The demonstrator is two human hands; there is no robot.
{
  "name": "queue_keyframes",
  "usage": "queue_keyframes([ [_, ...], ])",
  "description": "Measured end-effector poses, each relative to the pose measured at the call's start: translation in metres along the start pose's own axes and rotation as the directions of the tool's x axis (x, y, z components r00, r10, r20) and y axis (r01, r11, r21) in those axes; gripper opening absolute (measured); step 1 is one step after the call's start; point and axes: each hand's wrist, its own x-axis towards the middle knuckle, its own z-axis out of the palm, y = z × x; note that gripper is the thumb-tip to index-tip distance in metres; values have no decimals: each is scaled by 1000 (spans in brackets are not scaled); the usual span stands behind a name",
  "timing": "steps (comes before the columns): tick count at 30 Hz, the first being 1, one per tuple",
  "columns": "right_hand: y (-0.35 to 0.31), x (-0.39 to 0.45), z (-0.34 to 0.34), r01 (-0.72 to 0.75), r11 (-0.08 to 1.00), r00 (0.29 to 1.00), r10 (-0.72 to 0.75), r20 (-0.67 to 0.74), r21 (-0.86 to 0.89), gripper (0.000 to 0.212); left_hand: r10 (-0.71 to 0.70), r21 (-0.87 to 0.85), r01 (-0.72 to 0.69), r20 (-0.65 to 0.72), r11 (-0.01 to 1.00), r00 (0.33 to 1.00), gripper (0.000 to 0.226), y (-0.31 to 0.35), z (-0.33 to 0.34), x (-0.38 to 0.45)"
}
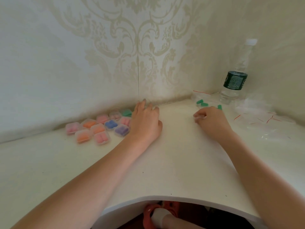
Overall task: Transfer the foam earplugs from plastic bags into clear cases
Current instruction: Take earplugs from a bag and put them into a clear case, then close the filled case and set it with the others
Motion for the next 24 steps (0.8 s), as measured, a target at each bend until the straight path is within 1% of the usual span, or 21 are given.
queue_keyframes([
  [2,-1,-1,-3,-9,996,998,14,-60,93,32,82,-79,-87,-61,993,995,50,5,0,-1],
  [4,2,0,-10,-5,993,982,27,-185,120,25,228,-201,-245,-104,948,968,50,21,1,-2],
  [6,7,1,-20,3,993,927,43,-374,122,19,387,-248,-392,-73,886,919,49,49,8,2],
  [7,9,1,-26,1,992,886,59,-461,127,21,430,-249,-427,-48,869,902,48,65,12,8],
  [9,21,1,-35,-24,996,818,72,-571,90,30,440,-262,-432,-29,863,898,48,94,23,28],
  [10,30,3,-37,-55,998,811,60,-582,26,33,419,-269,-409,-23,872,908,49,107,28,39],
  [11,41,5,-36,-117,991,834,60,-548,-70,34,389,-273,-376,-10,885,921,50,116,34,51],
  [12,51,8,-33,-210,962,877,106,-469,-176,39,363,-276,-345,14,897,932,52,124,41,62],
  [13,58,10,-29,-306,915,909,200,-366,-261,47,346,-272,-320,53,908,937,53,130,47,71],
  [14,63,11,-26,-381,869,912,298,-281,-315,54,336,-257,-305,86,917,938,55,135,55,79],
  [15,66,12,-23,-421,842,904,357,-236,-337,59,324,-242,-290,113,926,939,55,138,62,86],
  [16,67,14,-21,-432,836,899,373,-229,-338,60,306,-241,-270,128,932,943,54,140,68,92],
  [17,65,15,-20,-427,838,900,359,-247,-339,61,284,-255,-244,134,936,949,52,141,74,97],
  [19,61,17,-19,-410,850,891,295,-345,-331,61,236,-270,-201,106,942,966,40,142,82,105],
  [21,56,20,-18,-349,889,865,185,-466,-296,55,204,-245,-192,24,950,979,31,142,82,108],
  [22,54,21,-17,-279,916,856,103,-506,-287,51,201,-231,-203,-33,952,979,29,142,82,108],
  [24,49,22,-15,-64,956,853,-96,-513,-286,48,205,-255,-244,-168,936,964,26,141,78,107],
])
